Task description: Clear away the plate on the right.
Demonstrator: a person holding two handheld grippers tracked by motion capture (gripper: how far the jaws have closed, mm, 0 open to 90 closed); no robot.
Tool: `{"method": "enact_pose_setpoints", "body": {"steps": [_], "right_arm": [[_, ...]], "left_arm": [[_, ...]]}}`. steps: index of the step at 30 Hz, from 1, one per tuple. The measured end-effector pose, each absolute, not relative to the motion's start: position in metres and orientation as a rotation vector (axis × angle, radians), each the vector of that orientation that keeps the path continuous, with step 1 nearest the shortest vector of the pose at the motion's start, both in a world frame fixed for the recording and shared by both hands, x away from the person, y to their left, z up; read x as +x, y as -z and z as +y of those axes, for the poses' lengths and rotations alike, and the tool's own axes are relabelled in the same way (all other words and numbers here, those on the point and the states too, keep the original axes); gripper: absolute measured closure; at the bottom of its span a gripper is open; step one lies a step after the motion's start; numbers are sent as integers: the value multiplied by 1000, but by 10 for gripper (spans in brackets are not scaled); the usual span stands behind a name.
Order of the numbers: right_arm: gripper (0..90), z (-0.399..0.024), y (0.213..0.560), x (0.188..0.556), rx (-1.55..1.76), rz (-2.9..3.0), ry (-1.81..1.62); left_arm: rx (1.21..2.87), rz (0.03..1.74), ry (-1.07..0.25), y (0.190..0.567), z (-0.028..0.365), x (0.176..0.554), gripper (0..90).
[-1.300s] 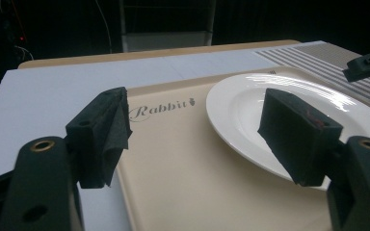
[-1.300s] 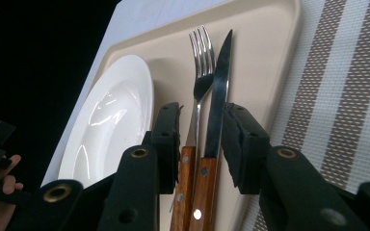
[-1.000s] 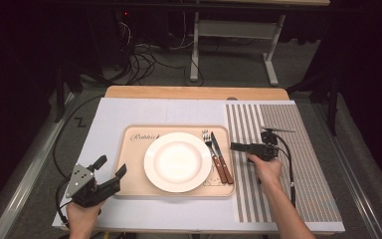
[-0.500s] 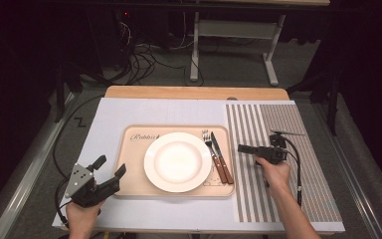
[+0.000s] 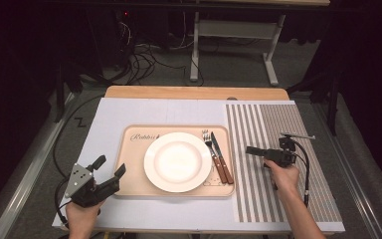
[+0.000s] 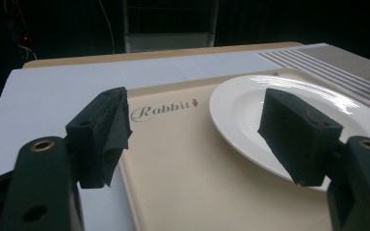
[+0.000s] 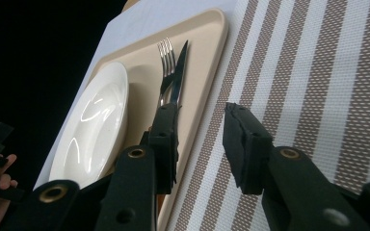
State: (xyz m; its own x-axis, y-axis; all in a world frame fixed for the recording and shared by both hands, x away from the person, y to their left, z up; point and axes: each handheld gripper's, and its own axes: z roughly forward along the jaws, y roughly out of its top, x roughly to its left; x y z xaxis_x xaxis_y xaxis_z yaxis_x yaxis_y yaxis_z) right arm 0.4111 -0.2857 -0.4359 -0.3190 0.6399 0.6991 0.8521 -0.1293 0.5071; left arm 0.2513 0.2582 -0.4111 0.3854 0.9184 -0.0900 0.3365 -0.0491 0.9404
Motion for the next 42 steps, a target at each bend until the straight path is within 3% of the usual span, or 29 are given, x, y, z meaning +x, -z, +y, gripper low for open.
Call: {"method": "enact_pose_setpoints", "body": {"steps": [28, 42], "right_arm": [[647, -322, 430, 385, -1746, -2007, 1496], [610, -320, 417, 368, -1745, -2306, 1423]], "left_arm": [[1604, 1143, -700, 410, 259, 251, 275], [1603, 1167, -690, 410, 263, 252, 275]]}}
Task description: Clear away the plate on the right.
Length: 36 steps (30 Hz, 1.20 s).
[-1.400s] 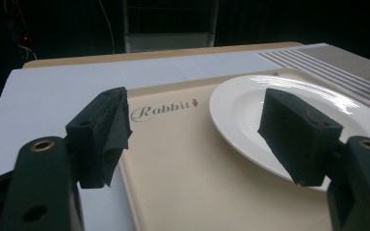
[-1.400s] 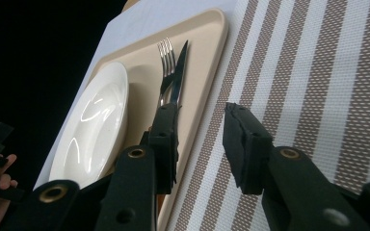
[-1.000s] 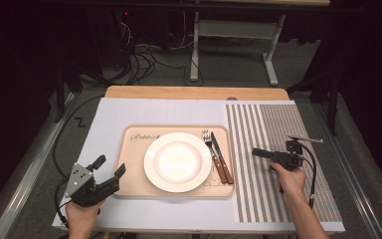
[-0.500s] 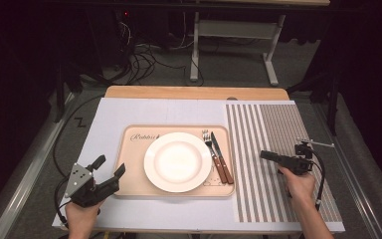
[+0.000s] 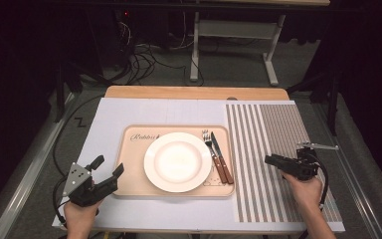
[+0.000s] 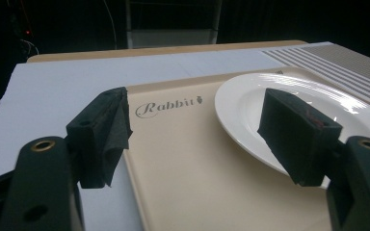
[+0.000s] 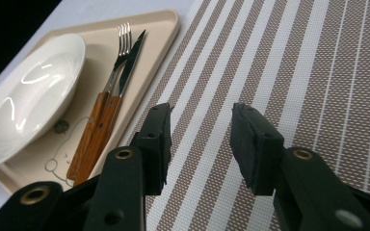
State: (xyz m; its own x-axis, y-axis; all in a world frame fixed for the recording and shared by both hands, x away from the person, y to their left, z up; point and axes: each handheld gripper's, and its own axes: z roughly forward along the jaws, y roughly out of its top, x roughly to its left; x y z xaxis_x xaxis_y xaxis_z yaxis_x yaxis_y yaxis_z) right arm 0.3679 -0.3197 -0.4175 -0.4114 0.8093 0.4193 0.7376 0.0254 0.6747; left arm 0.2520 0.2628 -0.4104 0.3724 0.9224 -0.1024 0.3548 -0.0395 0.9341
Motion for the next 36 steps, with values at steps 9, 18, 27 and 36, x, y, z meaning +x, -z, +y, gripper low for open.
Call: {"method": "enact_pose_setpoints", "body": {"steps": [9, 18, 27, 36], "right_arm": [[574, -317, 413, 359, 1567, 2197, -1296], [517, -319, 412, 348, 1483, 2173, -1255], [466, -322, 413, 336, 1431, 2147, -1242], [436, -324, 414, 326, 1364, 2112, -1245]], "left_arm": [[1603, 1173, -688, 410, 264, 252, 275], [1598, 1175, -686, 410, 264, 251, 275], [1600, 1178, -683, 410, 265, 252, 275], [1597, 1182, -683, 410, 266, 251, 275]]}}
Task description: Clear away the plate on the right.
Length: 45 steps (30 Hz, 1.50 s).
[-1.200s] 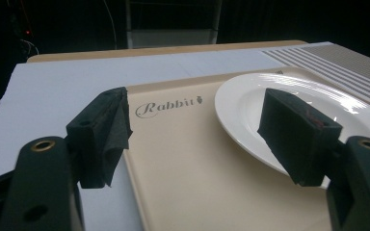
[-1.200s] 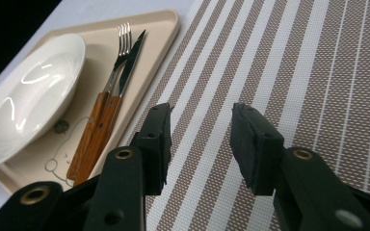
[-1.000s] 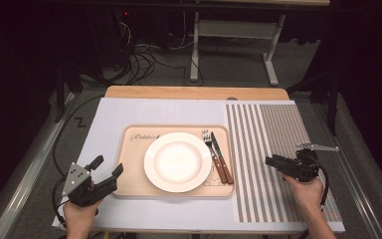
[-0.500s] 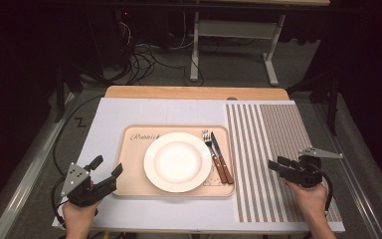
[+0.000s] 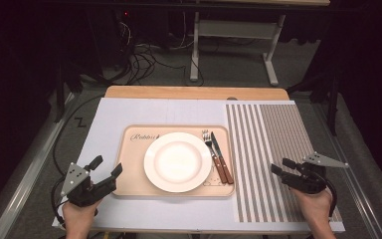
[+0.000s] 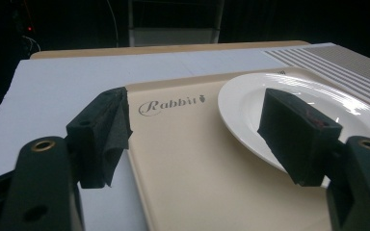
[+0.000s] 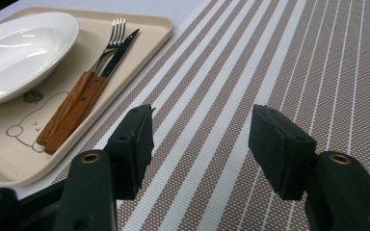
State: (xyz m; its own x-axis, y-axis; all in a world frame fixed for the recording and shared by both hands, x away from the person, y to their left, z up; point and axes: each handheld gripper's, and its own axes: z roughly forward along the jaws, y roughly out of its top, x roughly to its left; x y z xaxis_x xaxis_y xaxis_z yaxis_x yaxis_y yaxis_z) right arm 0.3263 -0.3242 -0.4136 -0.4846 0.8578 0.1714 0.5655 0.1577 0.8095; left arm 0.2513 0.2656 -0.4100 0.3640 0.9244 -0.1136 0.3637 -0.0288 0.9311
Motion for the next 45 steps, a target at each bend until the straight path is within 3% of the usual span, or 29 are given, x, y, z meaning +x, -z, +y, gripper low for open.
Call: {"method": "enact_pose_setpoints", "body": {"steps": [13, 45], "right_arm": [[364, -331, 417, 315, 1326, 2045, -1267], [327, -354, 423, 285, 1261, 1909, -1415]], "left_arm": [[1593, 1184, -686, 410, 266, 250, 275], [1591, 1198, -689, 412, 268, 248, 275]]}}
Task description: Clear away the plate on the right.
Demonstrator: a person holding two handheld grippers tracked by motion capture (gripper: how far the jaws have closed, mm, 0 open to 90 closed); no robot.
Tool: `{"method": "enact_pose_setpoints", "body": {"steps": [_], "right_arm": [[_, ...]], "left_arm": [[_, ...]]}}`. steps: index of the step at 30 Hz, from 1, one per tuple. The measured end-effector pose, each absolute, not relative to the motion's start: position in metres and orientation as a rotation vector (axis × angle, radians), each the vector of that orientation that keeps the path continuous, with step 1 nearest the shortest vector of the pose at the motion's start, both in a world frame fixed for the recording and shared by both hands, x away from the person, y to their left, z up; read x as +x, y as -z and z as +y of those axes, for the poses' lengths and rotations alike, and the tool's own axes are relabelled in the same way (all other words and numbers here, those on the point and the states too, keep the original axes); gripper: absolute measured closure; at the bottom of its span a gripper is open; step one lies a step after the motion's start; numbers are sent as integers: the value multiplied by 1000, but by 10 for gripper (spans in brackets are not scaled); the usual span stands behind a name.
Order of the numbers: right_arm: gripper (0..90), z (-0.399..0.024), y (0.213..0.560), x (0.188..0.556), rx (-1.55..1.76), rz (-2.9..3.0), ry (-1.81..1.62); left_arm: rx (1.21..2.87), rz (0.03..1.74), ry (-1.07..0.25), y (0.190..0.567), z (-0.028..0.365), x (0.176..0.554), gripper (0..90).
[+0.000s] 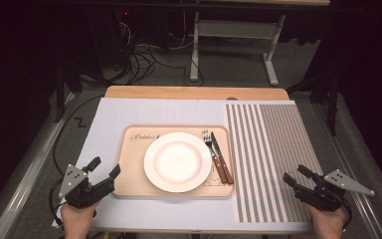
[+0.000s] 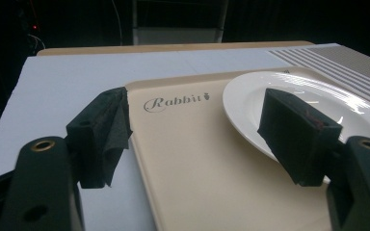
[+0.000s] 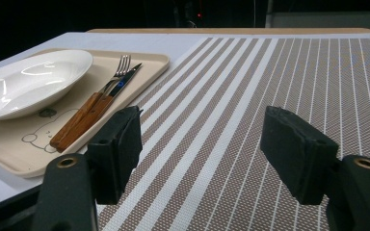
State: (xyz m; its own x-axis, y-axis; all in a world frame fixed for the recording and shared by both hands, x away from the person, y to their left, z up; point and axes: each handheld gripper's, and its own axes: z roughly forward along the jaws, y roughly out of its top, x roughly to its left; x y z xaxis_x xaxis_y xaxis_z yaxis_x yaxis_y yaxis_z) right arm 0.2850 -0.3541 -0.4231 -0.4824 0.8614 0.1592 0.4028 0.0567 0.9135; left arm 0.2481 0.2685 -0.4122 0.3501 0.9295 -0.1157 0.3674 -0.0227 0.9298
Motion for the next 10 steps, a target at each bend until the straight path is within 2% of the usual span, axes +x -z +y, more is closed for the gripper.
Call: {"method": "enact_pose_setpoints", "body": {"steps": [10], "right_arm": [[298, -355, 425, 289, 1257, 1924, -1441]], "left_arm": [[1587, 1203, -696, 412, 269, 248, 275]]}}
